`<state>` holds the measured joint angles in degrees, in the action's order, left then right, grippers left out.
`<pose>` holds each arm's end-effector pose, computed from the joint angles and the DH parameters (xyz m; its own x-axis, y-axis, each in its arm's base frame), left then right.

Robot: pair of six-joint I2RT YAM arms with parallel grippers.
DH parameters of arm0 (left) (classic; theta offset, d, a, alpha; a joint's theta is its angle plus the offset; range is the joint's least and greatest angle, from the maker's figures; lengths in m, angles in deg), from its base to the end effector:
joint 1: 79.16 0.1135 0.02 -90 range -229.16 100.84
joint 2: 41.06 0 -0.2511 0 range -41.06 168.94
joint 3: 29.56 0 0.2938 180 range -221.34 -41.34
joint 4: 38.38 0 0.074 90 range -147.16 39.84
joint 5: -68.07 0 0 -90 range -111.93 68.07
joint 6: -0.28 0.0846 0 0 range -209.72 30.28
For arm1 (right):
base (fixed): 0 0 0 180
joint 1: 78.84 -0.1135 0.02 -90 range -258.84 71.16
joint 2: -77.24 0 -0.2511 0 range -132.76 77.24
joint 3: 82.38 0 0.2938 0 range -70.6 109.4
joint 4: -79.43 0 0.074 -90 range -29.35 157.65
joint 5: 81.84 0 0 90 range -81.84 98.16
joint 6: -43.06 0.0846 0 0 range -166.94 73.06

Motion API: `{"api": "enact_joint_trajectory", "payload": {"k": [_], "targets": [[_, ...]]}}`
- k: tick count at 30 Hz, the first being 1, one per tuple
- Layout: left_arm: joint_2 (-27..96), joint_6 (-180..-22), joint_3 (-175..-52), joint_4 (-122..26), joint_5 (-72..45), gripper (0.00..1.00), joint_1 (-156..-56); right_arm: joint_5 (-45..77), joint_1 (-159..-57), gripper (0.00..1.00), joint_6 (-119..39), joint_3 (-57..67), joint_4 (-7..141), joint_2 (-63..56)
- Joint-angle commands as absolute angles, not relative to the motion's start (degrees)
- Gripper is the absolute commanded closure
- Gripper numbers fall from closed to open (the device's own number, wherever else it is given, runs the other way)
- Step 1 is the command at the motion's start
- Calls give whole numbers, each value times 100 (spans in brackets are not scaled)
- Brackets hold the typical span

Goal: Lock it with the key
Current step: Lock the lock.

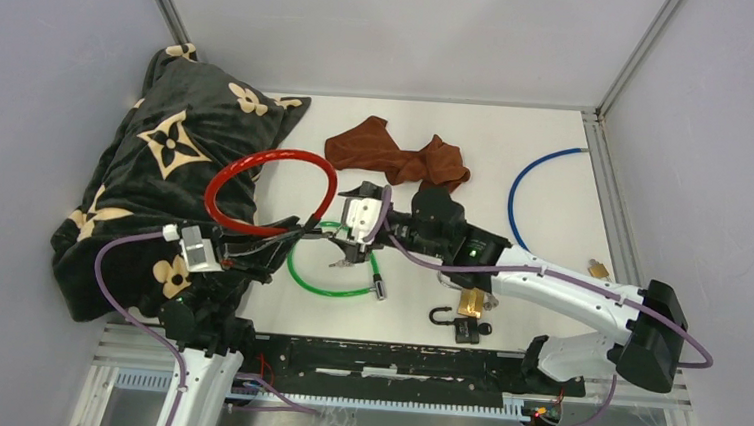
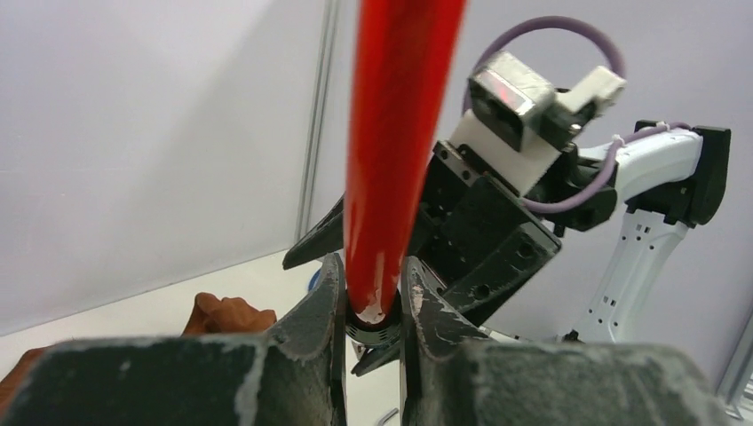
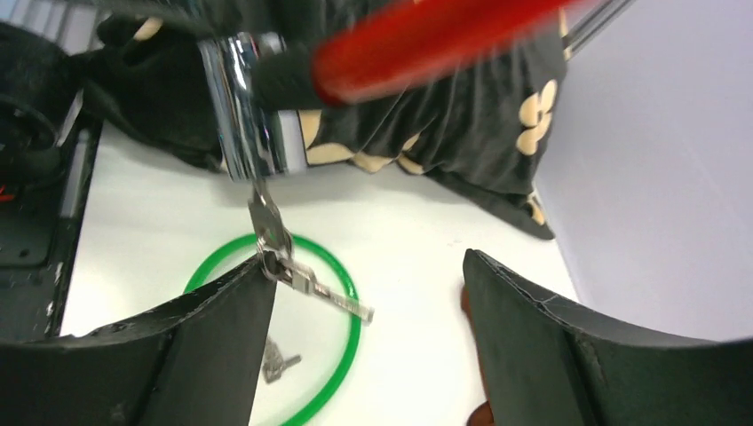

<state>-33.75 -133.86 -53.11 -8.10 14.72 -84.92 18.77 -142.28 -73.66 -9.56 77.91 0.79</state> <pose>0.1448 -0.0654 0.3306 0.1774 -0.5795 -0.7955 0.8538 0.4926 -0.1684 0.1698 0.3745 0.3249 0.3963 -0.1956 -0.8970 -0.8766 0.2099 -0.4331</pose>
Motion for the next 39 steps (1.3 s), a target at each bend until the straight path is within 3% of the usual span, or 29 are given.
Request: {"api": "enact_joint_trajectory", "payload": {"k": [1,9,19,27,29,31,39], "targets": [[-3423,-13013,-5454,-428,1657,98,-8470,3683,-13913,19,-7326,-892,7179,421],[-3386,-13036,-5457,-428,1663,98,-8469,4252,-13870,31,-6626,-653,7256,344],[-3431,-13084,-5470,-426,1649,98,-8472,4205,-13767,65,-5853,-282,7390,-59],[-3447,-13120,-5470,-428,1608,98,-8477,4026,-13737,69,-5918,-64,7217,-389],[-3439,-13136,-5462,-428,1599,98,-8471,4095,-13721,78,-5890,-90,7300,-365],[-3438,-13133,-5453,-428,1588,98,-8474,4105,-13720,99,-5877,-150,7387,-314],[-3468,-13068,-5461,-427,1331,98,-8471,3522,-13424,100,-6116,-1054,7476,274]]}}
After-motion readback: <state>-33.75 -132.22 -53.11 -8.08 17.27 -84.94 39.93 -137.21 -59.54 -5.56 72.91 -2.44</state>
